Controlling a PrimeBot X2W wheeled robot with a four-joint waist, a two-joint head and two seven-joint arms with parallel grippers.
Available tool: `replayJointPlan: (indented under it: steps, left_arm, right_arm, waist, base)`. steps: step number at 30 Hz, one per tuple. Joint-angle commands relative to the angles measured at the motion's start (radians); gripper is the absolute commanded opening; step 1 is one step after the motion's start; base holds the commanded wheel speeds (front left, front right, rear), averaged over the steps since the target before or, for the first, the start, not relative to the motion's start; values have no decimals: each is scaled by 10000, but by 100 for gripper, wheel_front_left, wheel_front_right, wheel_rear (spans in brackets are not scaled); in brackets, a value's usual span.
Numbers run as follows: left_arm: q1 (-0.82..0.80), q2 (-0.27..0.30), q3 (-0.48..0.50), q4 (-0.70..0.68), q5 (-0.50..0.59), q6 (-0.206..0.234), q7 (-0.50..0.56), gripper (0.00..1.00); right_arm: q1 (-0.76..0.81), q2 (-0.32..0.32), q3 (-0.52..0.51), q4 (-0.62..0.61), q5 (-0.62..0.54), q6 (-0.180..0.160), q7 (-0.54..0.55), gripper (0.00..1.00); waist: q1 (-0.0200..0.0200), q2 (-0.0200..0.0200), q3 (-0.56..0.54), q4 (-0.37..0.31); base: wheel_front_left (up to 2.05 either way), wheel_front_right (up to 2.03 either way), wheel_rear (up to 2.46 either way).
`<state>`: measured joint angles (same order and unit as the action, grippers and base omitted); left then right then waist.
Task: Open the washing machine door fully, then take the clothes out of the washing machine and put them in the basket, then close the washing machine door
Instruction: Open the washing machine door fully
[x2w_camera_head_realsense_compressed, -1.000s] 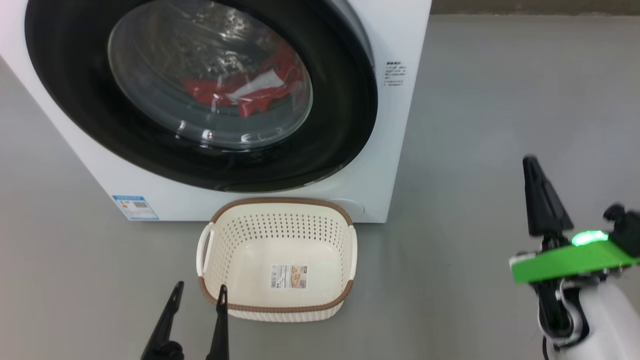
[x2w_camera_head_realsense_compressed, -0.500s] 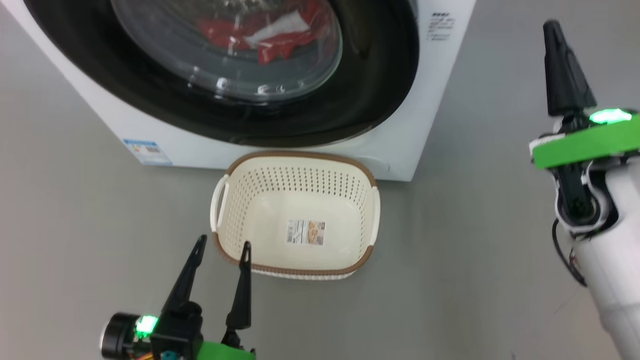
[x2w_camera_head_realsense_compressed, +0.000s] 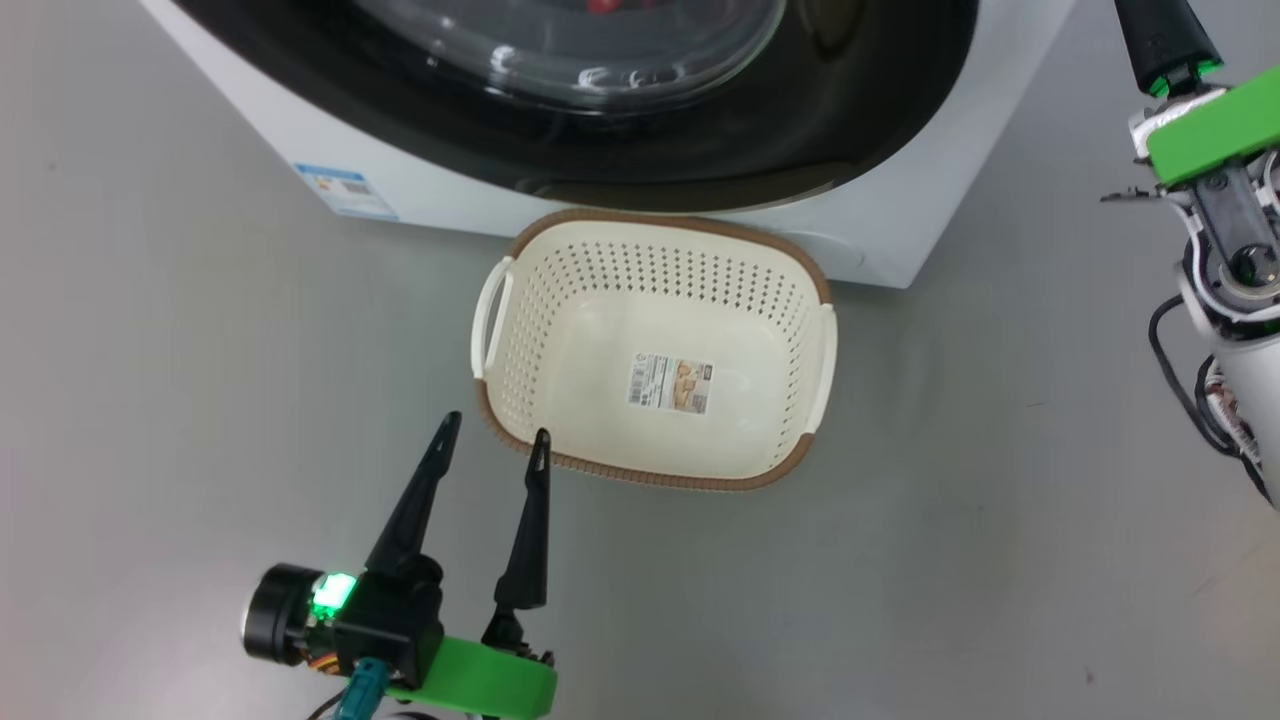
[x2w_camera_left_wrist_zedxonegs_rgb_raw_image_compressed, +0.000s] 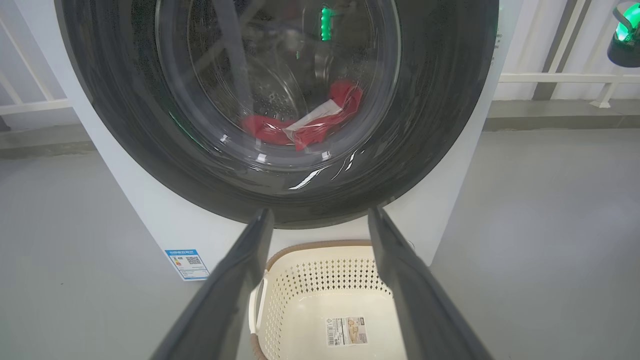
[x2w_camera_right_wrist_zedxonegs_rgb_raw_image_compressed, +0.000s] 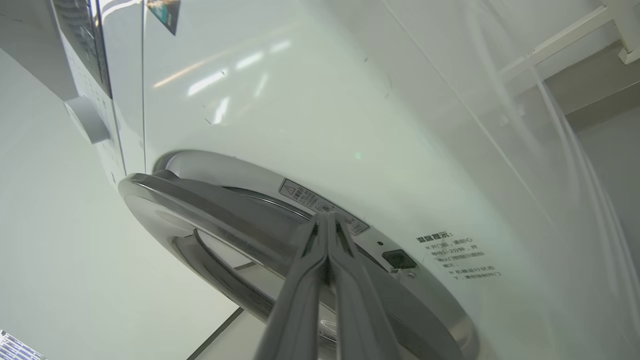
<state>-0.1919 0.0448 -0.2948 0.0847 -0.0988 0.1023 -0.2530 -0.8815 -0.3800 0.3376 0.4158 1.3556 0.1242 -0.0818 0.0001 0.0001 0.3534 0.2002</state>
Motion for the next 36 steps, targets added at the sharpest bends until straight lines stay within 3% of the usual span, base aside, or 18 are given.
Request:
replayJointPlan:
  steps: [1,7,17,36]
  left_arm:
    - [-242,56,201,-228,-137,109,-88,100]
    - [-481,56,-79,-256,-275,215,-88,100]
    - [-848,55,-352,-280,-473,333,-88,100]
    - [-901,55,-356,-243,-540,447,-88,100]
  right_arm:
    - [-265,-72,146,-226,454,65,309,0]
    - [-810,-372,171,-246,1908,65,1807,0]
    - [-1814,-574,23,240,3040,65,4093,0]
    - [-1483,-281,-320,245,3422,65,6234,0]
  waist:
    - [0,-1,363,333]
    - [0,-1,694,569]
    - [-1,-1,1208,859]
    - [-1,-1,914,714]
  base:
    - [0,0,0]
    - [0,0,0]
    - [0,0,0]
    - [0,0,0]
